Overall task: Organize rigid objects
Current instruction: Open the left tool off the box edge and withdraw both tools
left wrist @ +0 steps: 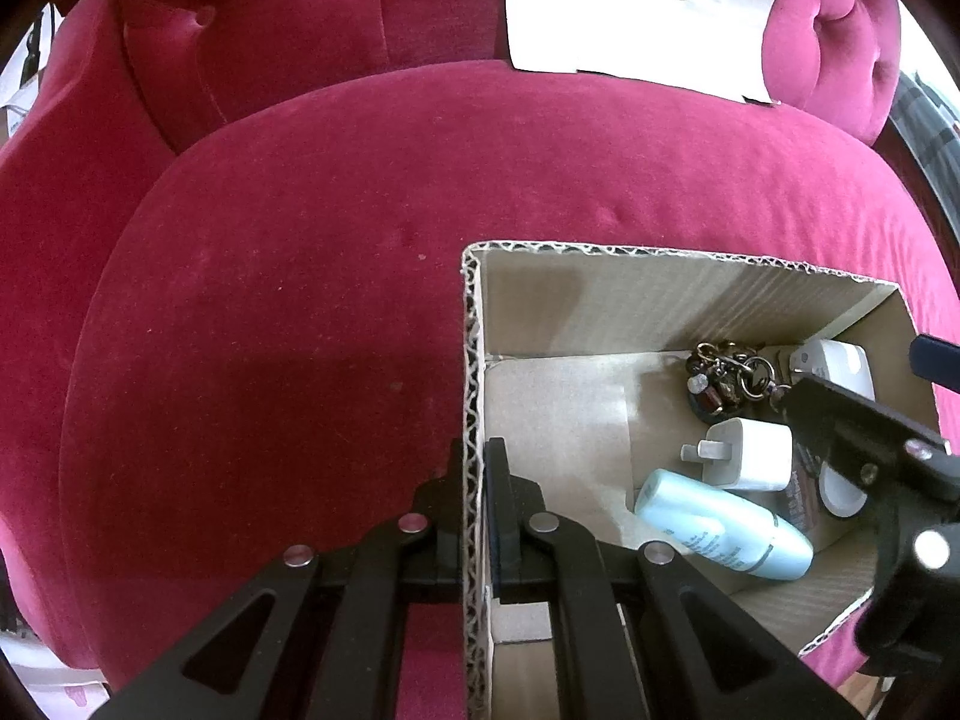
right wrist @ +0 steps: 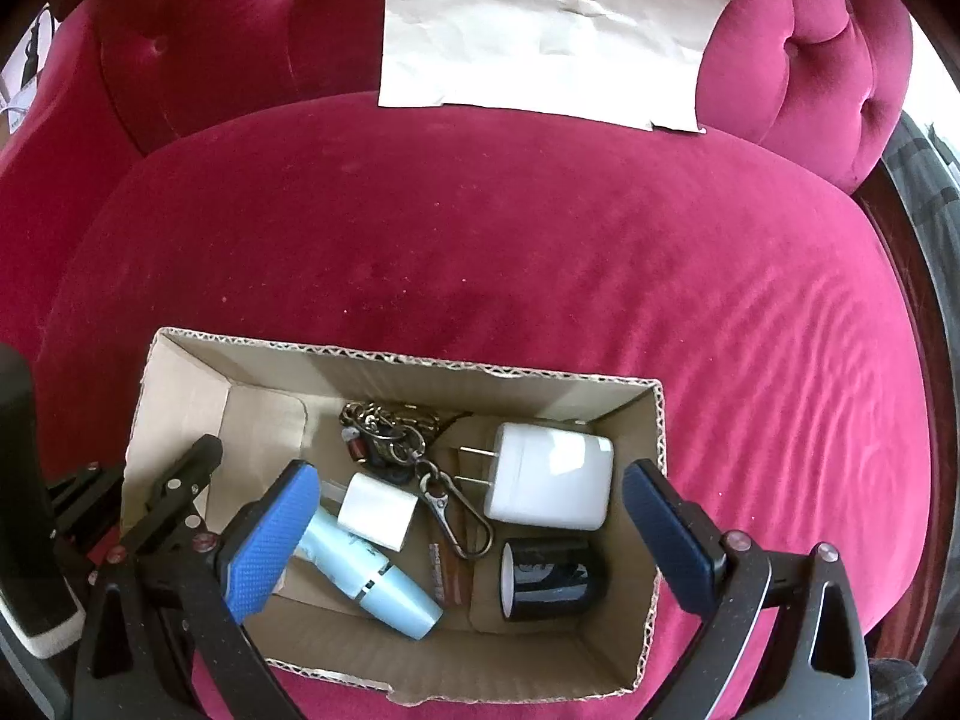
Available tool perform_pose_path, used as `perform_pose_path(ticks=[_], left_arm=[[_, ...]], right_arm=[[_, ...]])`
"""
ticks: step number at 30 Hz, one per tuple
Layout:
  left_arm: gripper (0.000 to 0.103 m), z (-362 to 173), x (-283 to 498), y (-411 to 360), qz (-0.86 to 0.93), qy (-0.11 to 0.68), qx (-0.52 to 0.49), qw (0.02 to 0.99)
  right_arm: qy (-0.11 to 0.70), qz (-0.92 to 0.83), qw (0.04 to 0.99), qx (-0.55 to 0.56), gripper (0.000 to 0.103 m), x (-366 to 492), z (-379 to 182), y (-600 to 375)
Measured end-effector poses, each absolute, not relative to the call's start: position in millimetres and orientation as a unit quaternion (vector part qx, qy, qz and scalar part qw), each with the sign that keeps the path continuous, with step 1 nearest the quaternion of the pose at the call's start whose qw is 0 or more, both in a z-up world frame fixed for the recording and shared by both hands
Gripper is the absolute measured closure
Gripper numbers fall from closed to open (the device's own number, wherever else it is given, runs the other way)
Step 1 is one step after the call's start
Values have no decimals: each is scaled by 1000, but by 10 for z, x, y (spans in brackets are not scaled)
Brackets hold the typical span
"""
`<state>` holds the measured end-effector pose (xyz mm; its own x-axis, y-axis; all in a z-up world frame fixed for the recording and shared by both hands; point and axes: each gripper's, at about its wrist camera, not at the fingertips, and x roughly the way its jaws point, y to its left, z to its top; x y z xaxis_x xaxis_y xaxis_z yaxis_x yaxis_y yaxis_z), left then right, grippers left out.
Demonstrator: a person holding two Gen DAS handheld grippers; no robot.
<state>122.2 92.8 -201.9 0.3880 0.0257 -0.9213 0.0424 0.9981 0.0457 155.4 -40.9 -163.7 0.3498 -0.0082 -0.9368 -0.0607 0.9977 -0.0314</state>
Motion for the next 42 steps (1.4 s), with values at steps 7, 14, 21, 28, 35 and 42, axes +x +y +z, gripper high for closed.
perform_pose_path(ticks=[7,14,21,28,35,42], left_arm=[[29,-1940,1153,977,21,554,35,831],[0,-1668,937,917,11,528,54,847],[0,-1402,691,845,0,521,51,852],[0,-1170,473,695,-6,509,66,858],[0,-1011,225,535,-15,502,67,862],[0,-822,-20,384,-19,485,65,872]], right_arm=[[567,16,824,-14,0,1511,-1536,-467],[551,20,834,-4,0,1387,-1329,-527],[536,25,844,3,0,1169,-1106,-591],[521,29,853,6,0,944,-890,-661],[507,32,861,8,0,733,-665,-763],[506,34,862,12,0,453,-533,-908]])
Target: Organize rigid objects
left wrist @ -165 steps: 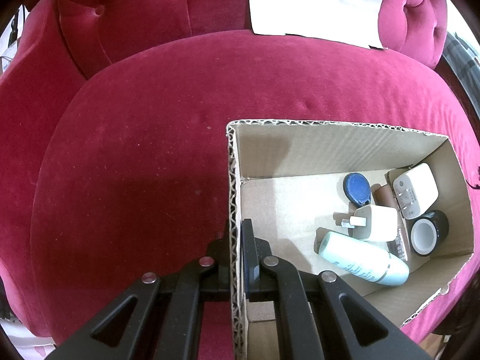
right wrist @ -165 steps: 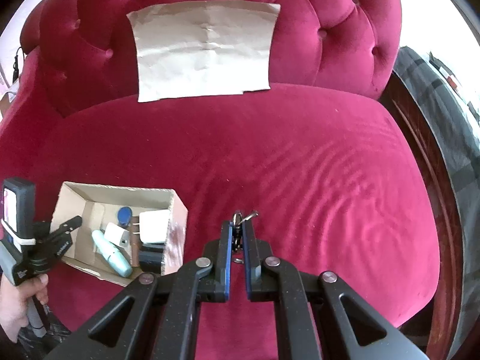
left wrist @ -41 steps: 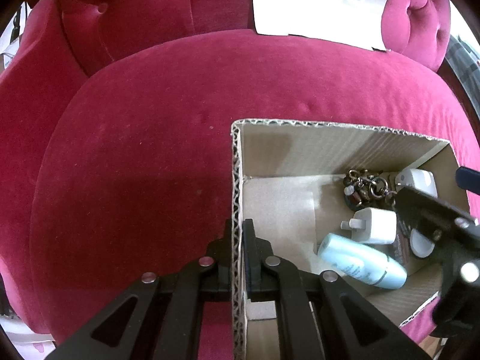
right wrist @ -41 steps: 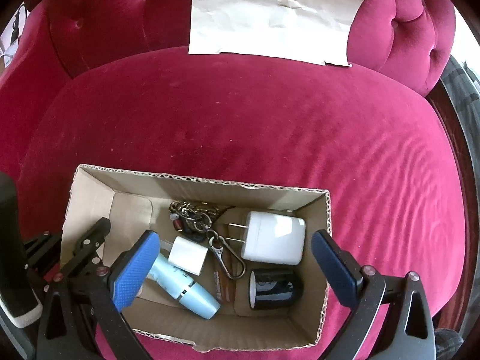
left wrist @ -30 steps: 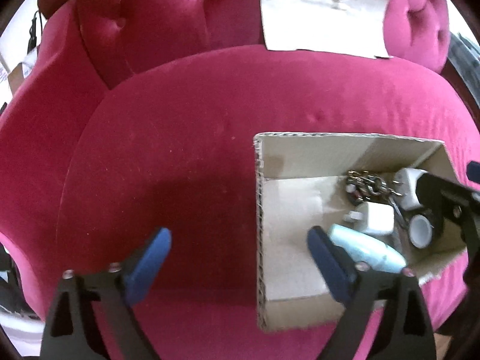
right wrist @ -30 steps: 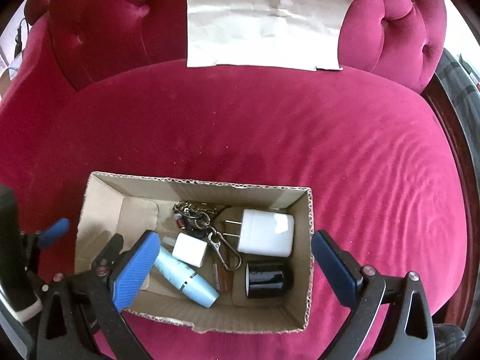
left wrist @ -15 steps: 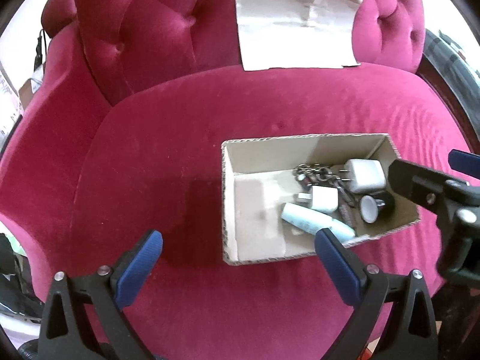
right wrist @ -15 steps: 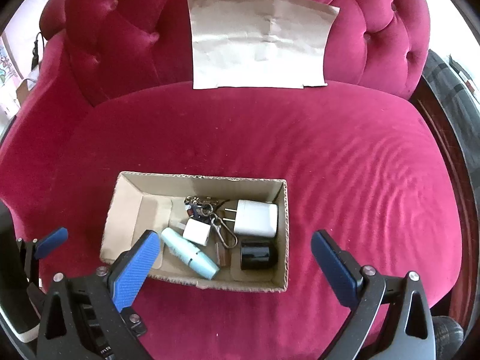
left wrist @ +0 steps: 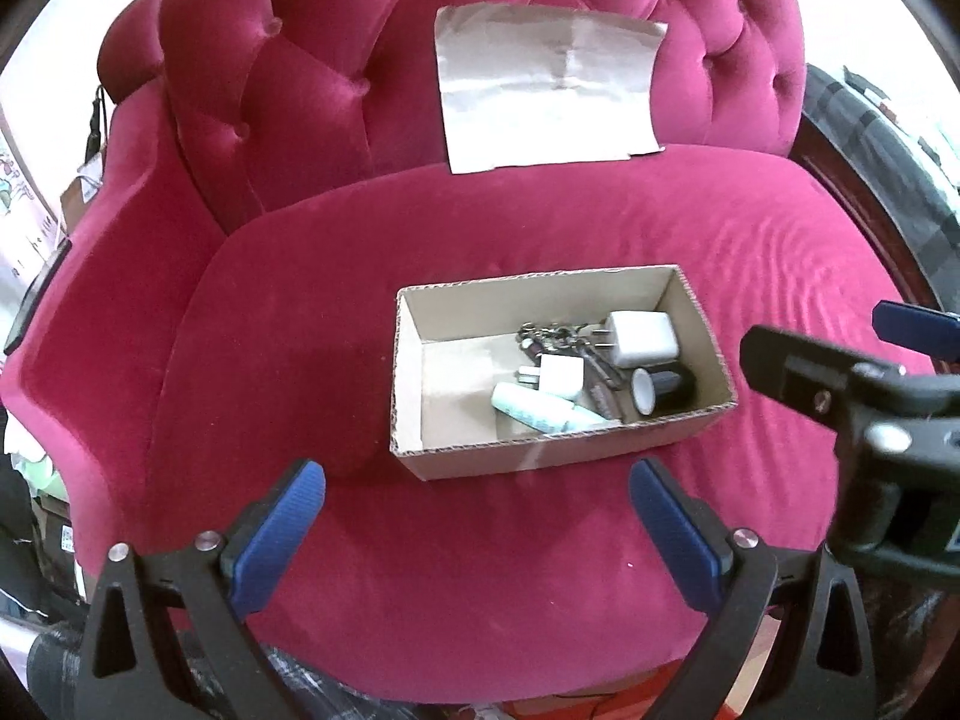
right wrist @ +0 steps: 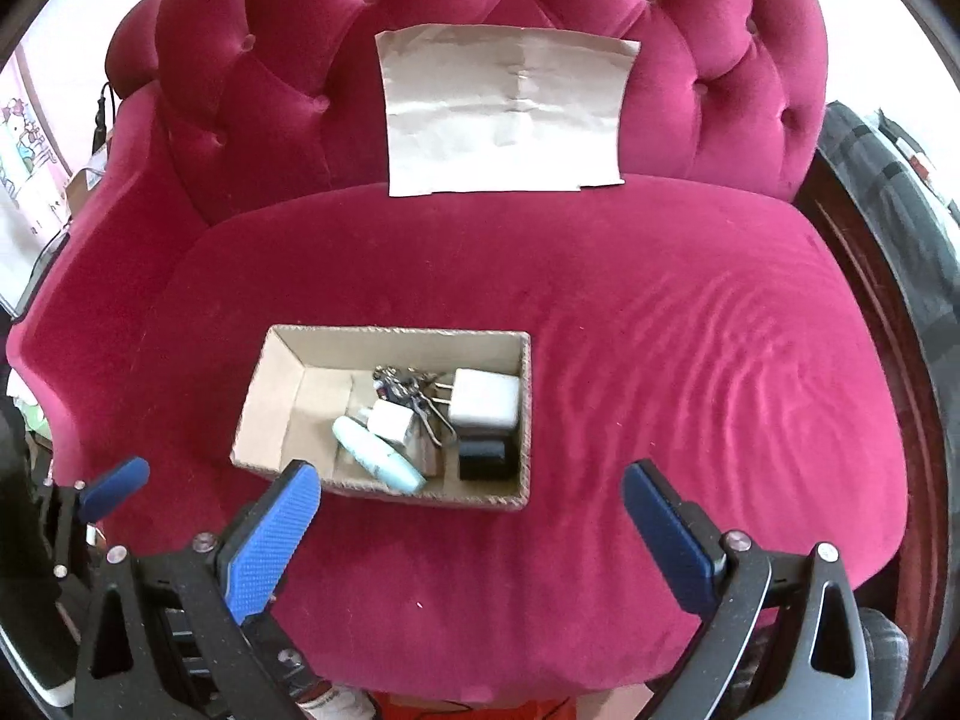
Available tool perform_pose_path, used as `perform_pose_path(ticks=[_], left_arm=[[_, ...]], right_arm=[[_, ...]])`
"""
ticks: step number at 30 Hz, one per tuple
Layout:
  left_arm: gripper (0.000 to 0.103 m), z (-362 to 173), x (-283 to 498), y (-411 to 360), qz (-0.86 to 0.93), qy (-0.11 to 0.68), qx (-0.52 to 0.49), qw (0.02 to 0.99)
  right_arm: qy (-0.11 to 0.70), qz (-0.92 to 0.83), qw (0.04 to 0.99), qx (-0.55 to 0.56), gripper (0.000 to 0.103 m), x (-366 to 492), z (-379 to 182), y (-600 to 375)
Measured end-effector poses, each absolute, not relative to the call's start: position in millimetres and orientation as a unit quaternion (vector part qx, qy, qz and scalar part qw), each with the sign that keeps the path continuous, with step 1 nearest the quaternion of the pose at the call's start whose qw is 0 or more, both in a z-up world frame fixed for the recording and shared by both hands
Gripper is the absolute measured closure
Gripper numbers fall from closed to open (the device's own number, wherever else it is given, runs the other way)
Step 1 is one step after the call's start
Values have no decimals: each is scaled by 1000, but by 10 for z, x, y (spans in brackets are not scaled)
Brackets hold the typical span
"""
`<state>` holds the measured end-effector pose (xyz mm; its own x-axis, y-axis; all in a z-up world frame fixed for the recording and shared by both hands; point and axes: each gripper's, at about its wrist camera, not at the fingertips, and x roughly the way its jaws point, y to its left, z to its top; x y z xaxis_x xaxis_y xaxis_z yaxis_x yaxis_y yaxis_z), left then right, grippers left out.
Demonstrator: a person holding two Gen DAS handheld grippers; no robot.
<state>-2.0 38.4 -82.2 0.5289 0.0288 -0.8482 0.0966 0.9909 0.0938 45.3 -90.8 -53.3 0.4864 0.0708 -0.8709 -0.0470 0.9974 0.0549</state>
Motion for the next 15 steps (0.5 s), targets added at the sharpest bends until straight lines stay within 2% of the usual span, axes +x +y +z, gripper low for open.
perform_pose_path(ticks=[15], left_arm=[[0,-511,-422,153,-37,462,51,885]], right_arm=[[478,34,878,-1,0,-28,-323,-1062]])
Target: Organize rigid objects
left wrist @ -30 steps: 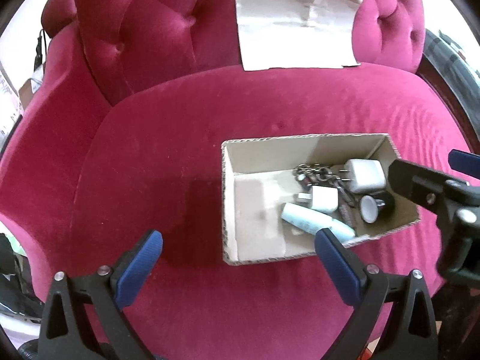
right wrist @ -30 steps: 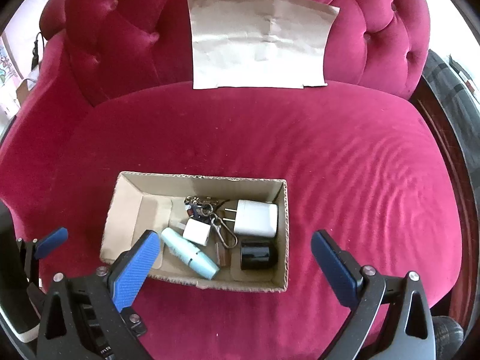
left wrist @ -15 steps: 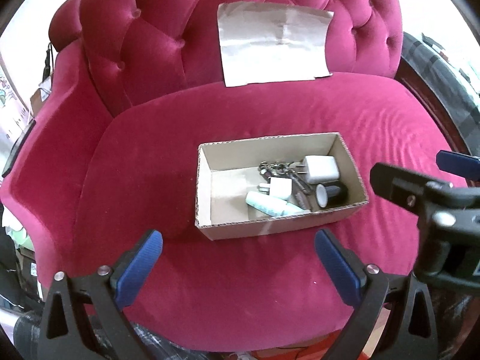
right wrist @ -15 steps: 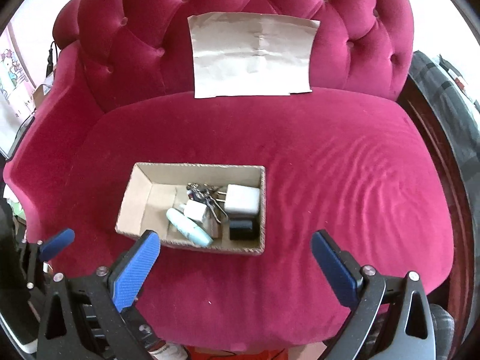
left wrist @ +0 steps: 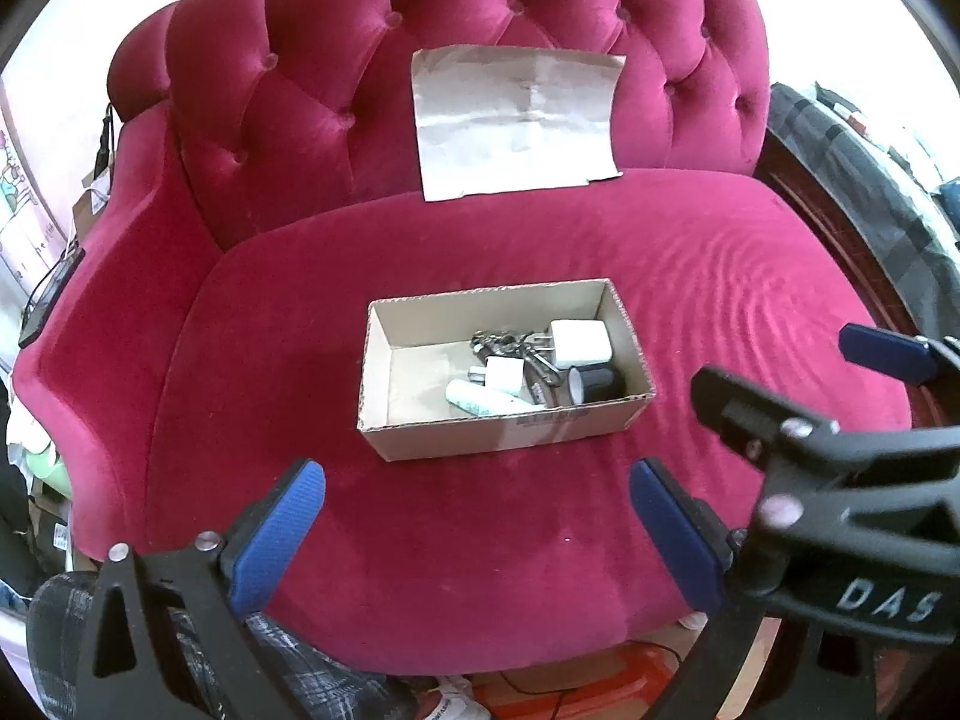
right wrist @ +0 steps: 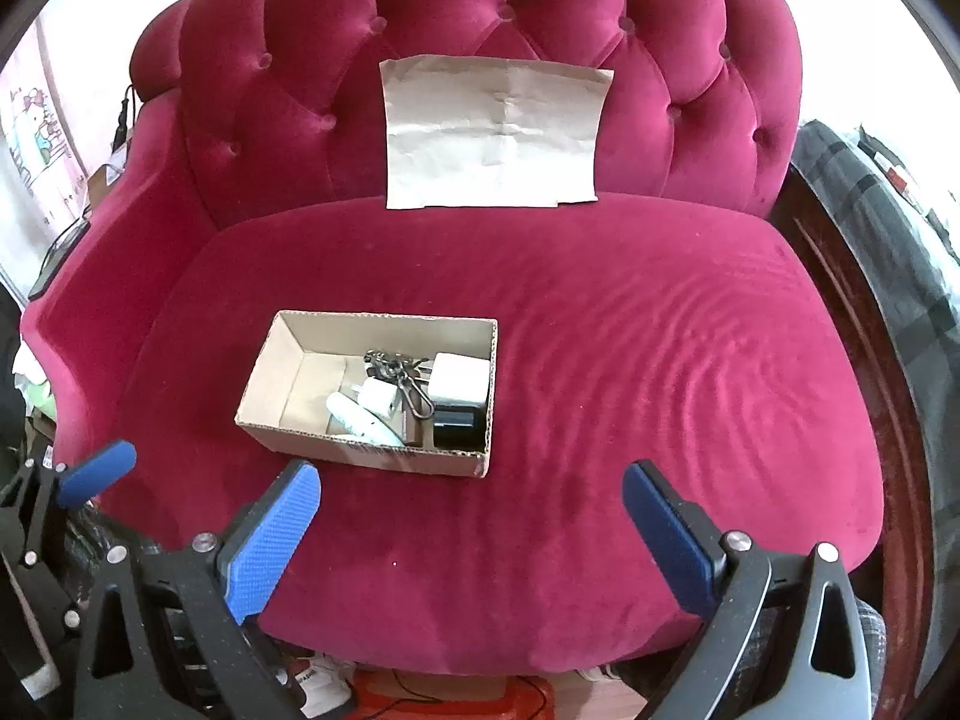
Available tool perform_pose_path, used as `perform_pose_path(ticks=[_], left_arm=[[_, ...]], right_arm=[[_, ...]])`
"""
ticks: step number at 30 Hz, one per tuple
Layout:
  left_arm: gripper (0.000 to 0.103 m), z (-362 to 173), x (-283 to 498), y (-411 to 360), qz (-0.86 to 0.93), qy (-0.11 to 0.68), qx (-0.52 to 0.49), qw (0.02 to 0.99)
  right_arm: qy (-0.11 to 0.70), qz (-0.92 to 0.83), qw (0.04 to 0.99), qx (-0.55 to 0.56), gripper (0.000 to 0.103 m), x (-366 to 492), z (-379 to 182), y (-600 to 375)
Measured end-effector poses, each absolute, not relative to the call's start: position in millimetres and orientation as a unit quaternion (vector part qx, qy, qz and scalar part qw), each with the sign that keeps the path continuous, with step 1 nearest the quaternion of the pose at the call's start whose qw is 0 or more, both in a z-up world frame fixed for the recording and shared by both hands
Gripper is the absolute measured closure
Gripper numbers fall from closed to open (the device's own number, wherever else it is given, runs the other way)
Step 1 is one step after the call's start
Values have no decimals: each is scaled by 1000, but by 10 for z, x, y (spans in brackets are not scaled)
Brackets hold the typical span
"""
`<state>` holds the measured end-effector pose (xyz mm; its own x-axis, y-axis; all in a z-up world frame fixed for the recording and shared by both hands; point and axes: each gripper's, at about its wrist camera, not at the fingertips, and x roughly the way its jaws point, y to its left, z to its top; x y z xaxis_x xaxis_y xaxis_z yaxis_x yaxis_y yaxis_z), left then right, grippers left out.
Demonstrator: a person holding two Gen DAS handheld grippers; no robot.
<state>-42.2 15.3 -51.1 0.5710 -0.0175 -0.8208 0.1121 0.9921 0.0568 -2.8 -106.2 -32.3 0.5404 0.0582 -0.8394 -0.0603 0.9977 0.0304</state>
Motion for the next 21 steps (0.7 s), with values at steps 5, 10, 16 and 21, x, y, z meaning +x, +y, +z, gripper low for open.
perform_pose_path(ticks=[5,10,16,21], left_arm=[[0,-417,-497,126,-42,456,37,888],[0,-341,-551,72,-43,445,40,893],[0,-290,-580,46,-48,442,35,895],[0,-289,-579,57,-48,442,33,895]], right_arm=[[471,41,881,2,0,-141,-296,-1095],[467,42,883,18,0,-191,-259,-1159],[455,39,889,20,0,-246,-189,-1178],[450,39,892,20,0,-255,-163,-1175]])
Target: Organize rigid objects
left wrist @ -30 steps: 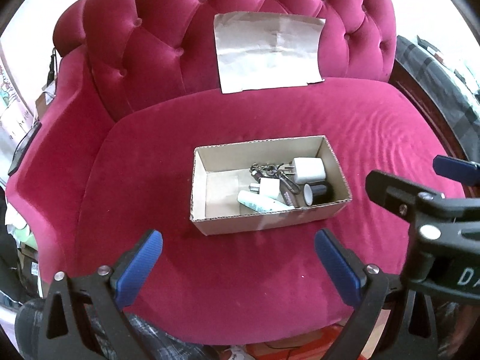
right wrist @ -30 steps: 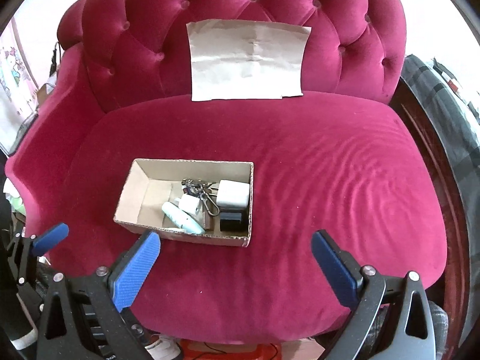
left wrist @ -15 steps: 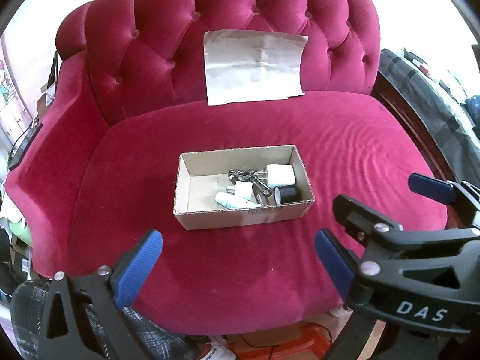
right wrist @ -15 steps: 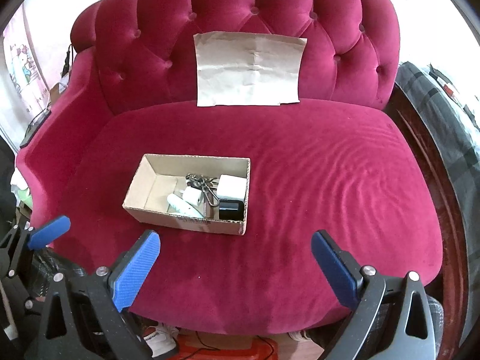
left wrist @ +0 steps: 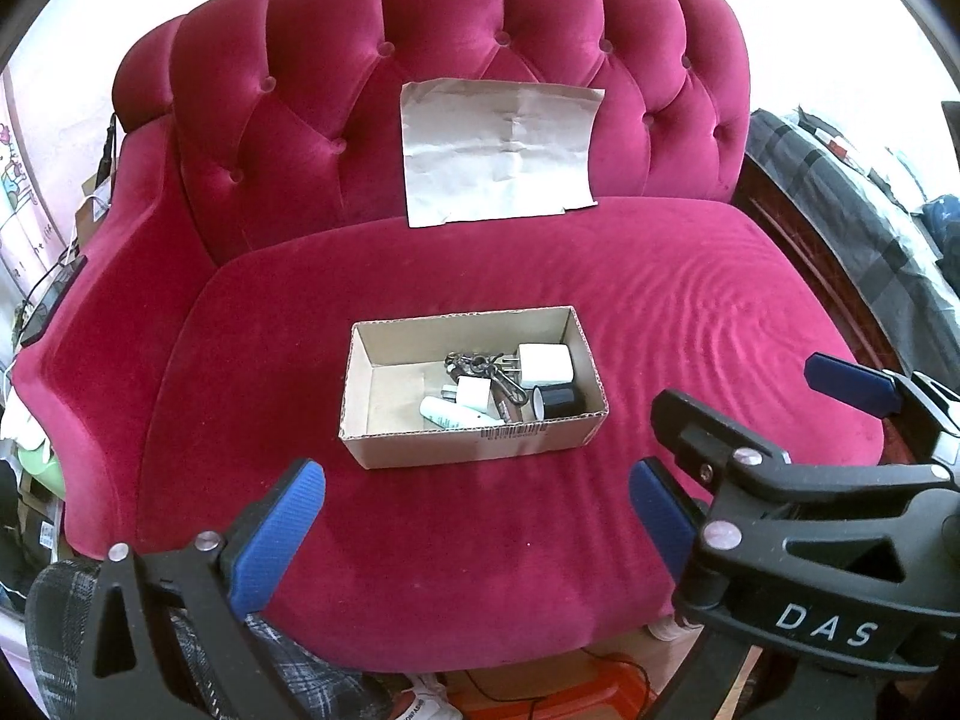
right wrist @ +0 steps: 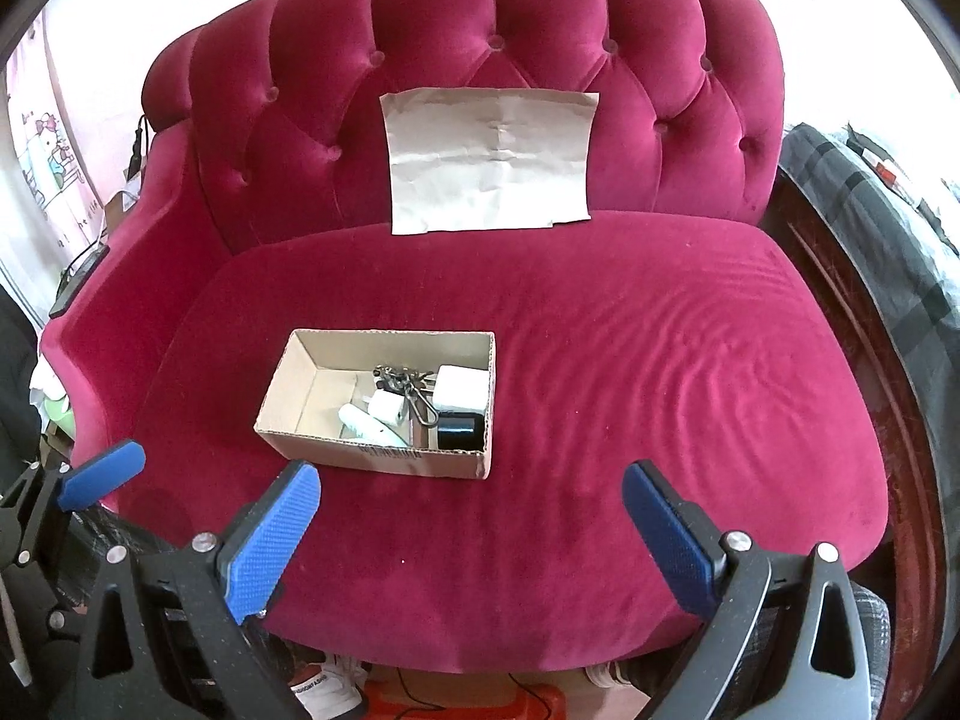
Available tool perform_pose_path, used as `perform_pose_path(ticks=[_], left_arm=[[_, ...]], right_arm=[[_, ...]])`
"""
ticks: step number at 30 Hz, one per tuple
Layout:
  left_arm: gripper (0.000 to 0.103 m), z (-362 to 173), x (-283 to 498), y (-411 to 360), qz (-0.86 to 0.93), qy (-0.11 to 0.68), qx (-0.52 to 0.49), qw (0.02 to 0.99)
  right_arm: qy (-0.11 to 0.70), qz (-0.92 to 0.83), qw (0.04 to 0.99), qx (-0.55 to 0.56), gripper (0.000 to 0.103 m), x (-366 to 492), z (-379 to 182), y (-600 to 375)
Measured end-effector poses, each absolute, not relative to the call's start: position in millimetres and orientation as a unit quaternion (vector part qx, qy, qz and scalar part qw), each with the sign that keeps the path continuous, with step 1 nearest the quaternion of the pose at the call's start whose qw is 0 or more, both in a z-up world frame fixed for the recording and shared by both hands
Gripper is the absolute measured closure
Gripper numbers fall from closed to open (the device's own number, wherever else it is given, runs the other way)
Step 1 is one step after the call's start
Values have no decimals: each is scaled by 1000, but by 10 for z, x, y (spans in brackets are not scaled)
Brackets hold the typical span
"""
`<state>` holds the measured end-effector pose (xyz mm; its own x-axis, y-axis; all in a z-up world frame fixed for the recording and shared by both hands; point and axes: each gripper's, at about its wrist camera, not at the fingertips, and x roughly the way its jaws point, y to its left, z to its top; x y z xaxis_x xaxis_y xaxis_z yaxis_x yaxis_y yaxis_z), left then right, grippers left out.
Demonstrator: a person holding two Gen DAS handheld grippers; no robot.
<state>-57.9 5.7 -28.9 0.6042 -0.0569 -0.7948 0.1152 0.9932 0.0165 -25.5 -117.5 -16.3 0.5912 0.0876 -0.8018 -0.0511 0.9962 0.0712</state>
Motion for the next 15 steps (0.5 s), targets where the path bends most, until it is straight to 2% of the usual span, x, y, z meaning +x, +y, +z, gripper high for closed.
perform_pose_path(ticks=[15], left_arm=[[0,-271,-585,65,-46,442,27,896]], right_arm=[[445,38,894,21,0,-266,-150,-1177]])
